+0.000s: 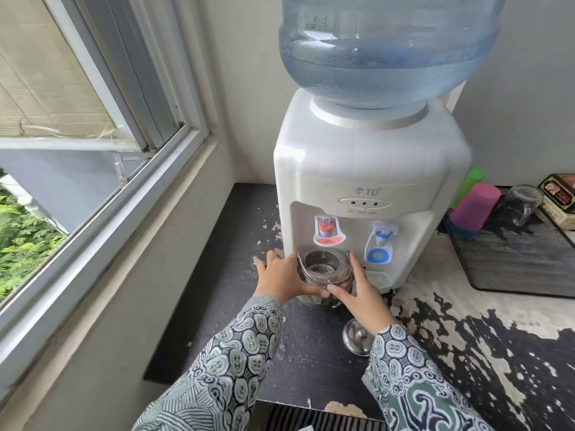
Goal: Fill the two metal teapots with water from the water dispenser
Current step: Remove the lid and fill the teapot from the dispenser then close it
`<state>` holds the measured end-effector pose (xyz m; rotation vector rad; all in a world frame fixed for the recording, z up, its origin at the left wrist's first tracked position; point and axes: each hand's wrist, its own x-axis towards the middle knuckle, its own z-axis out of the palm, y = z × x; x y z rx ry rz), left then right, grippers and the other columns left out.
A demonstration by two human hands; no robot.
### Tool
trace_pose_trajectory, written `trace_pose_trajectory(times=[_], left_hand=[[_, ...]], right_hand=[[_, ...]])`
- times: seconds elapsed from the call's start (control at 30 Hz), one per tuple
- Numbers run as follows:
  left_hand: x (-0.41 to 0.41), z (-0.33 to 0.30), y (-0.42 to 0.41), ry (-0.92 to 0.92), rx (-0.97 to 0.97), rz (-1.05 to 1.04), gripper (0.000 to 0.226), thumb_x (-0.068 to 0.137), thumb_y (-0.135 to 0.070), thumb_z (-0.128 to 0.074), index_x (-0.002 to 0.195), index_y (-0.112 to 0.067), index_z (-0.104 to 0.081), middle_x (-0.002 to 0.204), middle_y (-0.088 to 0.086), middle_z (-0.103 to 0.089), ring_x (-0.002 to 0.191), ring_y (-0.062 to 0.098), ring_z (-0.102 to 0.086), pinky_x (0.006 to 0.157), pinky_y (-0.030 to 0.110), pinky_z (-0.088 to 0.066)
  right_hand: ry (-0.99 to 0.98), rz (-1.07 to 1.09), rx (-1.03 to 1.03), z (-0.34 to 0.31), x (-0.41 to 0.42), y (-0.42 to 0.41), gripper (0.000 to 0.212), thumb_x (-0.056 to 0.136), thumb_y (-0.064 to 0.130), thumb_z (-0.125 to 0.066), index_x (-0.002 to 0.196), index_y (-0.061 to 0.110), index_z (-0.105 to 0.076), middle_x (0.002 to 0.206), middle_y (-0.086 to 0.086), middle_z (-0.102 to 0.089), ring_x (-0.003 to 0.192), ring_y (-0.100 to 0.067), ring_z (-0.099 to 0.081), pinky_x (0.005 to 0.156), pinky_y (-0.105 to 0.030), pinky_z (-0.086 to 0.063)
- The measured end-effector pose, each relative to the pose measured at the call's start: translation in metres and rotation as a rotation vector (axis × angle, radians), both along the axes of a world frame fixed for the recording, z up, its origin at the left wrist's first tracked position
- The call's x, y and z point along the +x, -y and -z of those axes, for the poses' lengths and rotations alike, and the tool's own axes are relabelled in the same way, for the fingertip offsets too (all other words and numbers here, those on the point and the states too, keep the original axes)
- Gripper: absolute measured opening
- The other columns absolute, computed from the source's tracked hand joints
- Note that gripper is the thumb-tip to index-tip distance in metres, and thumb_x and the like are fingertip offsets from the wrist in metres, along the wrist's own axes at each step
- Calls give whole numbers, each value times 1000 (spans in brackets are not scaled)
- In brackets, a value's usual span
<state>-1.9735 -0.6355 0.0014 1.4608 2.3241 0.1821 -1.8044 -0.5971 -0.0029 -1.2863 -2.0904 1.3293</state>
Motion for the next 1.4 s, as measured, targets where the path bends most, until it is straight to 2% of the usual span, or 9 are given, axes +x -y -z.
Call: trace_pose_trajectory(times=[0.13, 0.3, 0.37, 0.43, 0.5, 0.6, 0.73, 1.0, 1.4], left_hand=[[0, -1, 1, 0, 0, 2, 107, 46, -79, -66, 133, -21, -42, 121, 13, -59, 127, 32, -31, 108, 59, -18], [0, -3, 0, 11, -10, 1, 108, 46, -78, -67, 134, -22, -40, 123, 13, -58, 129, 33, -30, 108, 59, -18], [0, -3, 1, 17, 1, -3, 107, 45, -78, -67, 134, -23, -40, 122, 14, -58, 128, 33, -31, 108, 59, -18], [0, -3, 1, 21, 7, -6, 107, 45, -78, -68, 133, -24, -41, 122, 14, -58, 128, 33, -31, 108, 59, -18], [0, -3, 0, 25, 5, -10, 108, 45, -78, -68, 133, -23, -42, 121, 13, -58, 128, 32, -30, 108, 58, -17], [0, -4, 0, 21, -5, -13, 108, 45, -78, -67, 133, -22, -42, 122, 14, -57, 129, 32, -29, 108, 58, -17], [1, -6, -1, 17, -25, -12, 108, 45, -79, -67, 132, -20, -43, 123, 13, -57, 129, 32, -29, 109, 58, -18], [0, -7, -4, 2, -45, 4, 109, 45, -79, -67, 132, -17, -42, 124, 11, -57, 128, 31, -31, 108, 57, -19], [-2, -5, -5, 2, -36, 1, 110, 42, -80, -66, 131, -19, -43, 122, 11, -59, 128, 32, -31, 108, 57, -19]], right_hand=[[56, 2, 44, -1, -3, 1, 82, 86, 28, -59, 146, 23, -3, 148, -8, -34, 131, -21, -39, 102, -26, -30], [178, -16, 94, -1, -2, -4, 83, 86, 37, -57, 146, 26, 1, 142, -10, -43, 123, -24, -48, 99, -34, -39], [248, -25, 114, -1, -2, -5, 84, 86, 43, -54, 145, 26, 3, 125, -10, -53, 108, -23, -56, 92, -37, -44], [298, -39, 127, -1, -1, -6, 85, 85, 47, -52, 145, 27, 5, 107, -11, -54, 94, -22, -56, 85, -38, -47], [317, -44, 135, -2, 0, -7, 87, 84, 51, -51, 145, 28, 6, 117, -11, -56, 99, -25, -58, 85, -39, -48], [309, -38, 141, -4, 0, -7, 84, 84, 57, -45, 145, 28, 5, 140, -13, -44, 118, -28, -52, 92, -39, -46], [314, -30, 117, -6, 0, -7, 75, 88, 55, -38, 145, 28, 2, 137, -16, -47, 115, -30, -54, 90, -40, -46], [214, -2, 47, -7, 2, -8, 72, 88, 50, -44, 145, 30, -4, 147, -10, -34, 131, -29, -38, 102, -40, -36], [225, 14, 44, -6, 2, -8, 71, 88, 51, -44, 144, 31, -6, 143, -12, -41, 126, -31, -44, 100, -42, -39]])
